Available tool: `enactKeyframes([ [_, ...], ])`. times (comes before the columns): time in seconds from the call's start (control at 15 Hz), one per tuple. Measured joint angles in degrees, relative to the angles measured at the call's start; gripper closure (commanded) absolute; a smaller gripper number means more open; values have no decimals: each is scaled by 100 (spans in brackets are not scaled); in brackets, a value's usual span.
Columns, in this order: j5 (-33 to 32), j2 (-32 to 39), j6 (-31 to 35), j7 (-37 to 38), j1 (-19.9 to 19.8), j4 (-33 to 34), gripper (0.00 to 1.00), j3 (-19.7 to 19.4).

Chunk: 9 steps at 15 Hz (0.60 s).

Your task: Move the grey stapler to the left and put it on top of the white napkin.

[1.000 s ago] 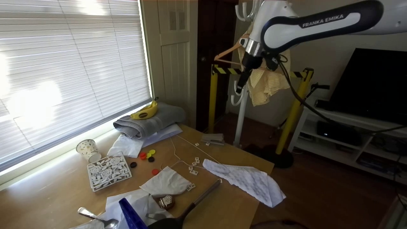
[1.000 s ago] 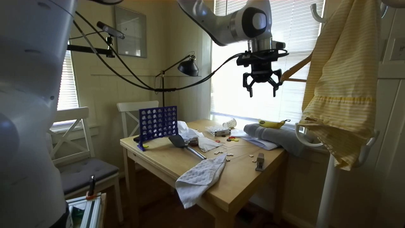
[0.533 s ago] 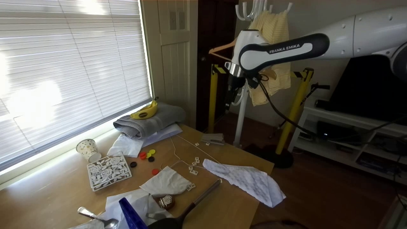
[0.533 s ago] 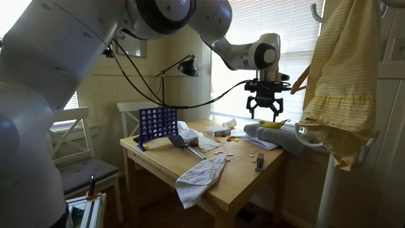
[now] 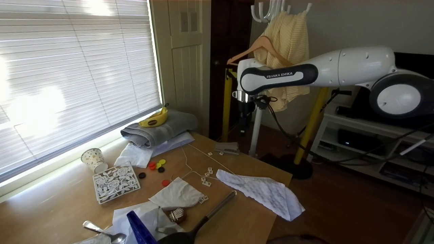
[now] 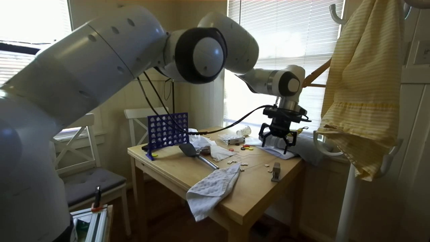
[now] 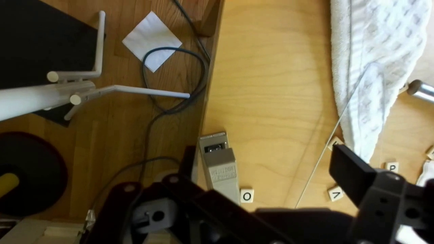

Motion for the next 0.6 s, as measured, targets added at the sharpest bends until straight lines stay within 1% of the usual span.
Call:
enactKeyframes([
  [0.2, -35, 458, -424, 49, 84, 563, 0, -83],
  [0.33, -36, 618, -579, 49, 110, 825, 0, -84],
  [0.47, -36, 653, -615, 49, 116, 914, 0, -83],
  [0.6, -89, 651, -492, 148, 146, 913, 0, -122],
])
